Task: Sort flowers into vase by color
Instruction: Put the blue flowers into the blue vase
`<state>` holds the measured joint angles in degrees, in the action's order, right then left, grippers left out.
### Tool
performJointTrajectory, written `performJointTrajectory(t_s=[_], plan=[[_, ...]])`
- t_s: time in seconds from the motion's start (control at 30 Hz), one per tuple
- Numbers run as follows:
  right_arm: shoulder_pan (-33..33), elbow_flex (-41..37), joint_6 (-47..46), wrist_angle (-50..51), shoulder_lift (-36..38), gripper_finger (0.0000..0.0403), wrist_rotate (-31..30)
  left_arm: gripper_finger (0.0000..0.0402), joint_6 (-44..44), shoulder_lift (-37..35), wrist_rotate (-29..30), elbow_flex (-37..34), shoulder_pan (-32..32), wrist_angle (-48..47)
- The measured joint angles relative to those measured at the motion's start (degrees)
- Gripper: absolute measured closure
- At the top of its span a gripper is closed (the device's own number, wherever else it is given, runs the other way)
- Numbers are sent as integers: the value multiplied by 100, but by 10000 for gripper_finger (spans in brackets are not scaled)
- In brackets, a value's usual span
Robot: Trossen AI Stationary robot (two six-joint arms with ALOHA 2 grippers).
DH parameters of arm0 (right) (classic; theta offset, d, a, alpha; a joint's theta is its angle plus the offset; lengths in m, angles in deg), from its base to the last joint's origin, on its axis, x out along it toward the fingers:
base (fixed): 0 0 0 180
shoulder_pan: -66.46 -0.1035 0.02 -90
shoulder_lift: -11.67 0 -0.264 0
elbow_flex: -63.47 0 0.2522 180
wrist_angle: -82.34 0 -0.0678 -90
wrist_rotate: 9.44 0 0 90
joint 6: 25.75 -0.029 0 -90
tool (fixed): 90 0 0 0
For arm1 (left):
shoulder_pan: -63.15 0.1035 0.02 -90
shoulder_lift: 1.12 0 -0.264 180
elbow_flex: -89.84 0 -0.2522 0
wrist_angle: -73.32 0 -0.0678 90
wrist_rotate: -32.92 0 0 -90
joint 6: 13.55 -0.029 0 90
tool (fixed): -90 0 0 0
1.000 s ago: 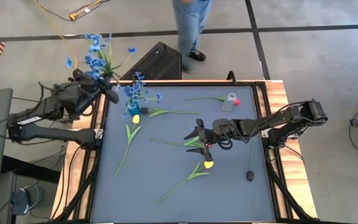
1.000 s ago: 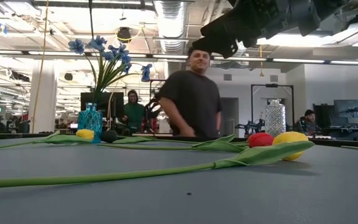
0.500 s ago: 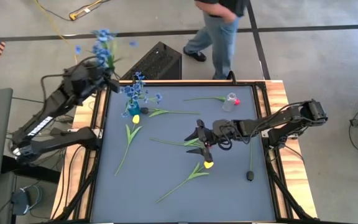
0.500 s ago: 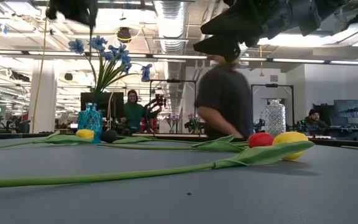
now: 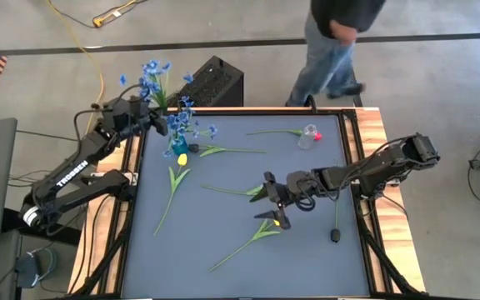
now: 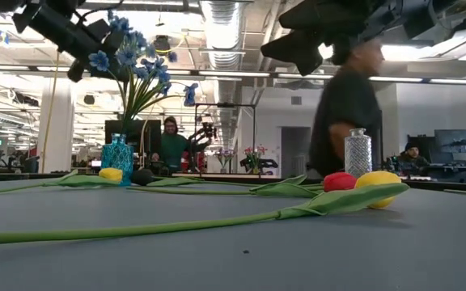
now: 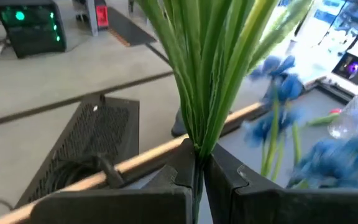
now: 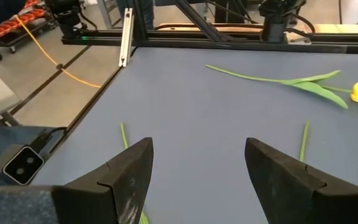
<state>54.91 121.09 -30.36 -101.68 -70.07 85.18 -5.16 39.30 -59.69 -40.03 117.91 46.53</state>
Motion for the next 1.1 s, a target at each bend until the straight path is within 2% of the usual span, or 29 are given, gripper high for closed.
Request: performJointTrajectory(t_s=[0.27, 0.47, 0.73, 1.1], plan=[[29, 0, 33, 6, 0, 121, -11, 401, 110, -39, -317, -195, -50, 12], [170, 0, 36, 114, 0, 121, -17, 401, -7, -206, -210, -190, -9, 27], [250, 0, 18, 234, 0, 121, -20, 401, -70, -412, -166, -42, 48, -432], [271, 0, 4, 234, 0, 121, -19, 401, 81, -411, -211, -580, 45, -85]])
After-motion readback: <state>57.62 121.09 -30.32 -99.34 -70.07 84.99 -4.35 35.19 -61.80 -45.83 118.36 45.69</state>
